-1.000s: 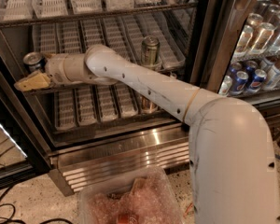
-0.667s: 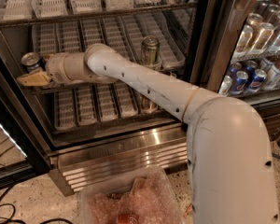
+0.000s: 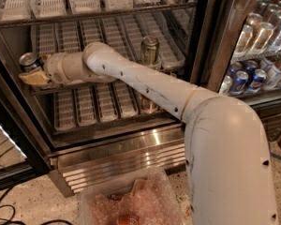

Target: Pick pepsi can from middle shelf of fridge

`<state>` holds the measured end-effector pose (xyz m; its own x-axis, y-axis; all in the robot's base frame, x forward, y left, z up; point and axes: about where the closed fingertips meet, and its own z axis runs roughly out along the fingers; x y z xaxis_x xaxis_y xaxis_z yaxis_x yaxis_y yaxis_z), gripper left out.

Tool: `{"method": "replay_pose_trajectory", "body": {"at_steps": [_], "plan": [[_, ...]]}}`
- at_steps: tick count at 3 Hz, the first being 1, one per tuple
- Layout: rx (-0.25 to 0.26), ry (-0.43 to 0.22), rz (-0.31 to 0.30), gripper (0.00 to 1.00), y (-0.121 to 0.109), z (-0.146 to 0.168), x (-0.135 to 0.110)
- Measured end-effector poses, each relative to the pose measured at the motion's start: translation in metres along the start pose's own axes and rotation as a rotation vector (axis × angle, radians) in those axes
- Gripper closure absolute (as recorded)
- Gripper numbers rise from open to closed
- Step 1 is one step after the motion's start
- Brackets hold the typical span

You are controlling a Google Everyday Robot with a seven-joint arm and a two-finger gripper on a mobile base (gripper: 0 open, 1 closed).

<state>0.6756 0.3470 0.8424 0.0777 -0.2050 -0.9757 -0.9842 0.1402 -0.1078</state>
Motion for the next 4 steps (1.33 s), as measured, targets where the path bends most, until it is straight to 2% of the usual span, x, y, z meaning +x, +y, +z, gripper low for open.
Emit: {"method": "replay_pose_trajectory", "body": {"at_steps": [1, 4], "plan": [[-0.02, -0.009, -0.014, 1.0, 0.006, -0.005, -0.008], [-0.038, -0.022, -0.072, 1.0, 0.018, -0.019, -0.029]]}}
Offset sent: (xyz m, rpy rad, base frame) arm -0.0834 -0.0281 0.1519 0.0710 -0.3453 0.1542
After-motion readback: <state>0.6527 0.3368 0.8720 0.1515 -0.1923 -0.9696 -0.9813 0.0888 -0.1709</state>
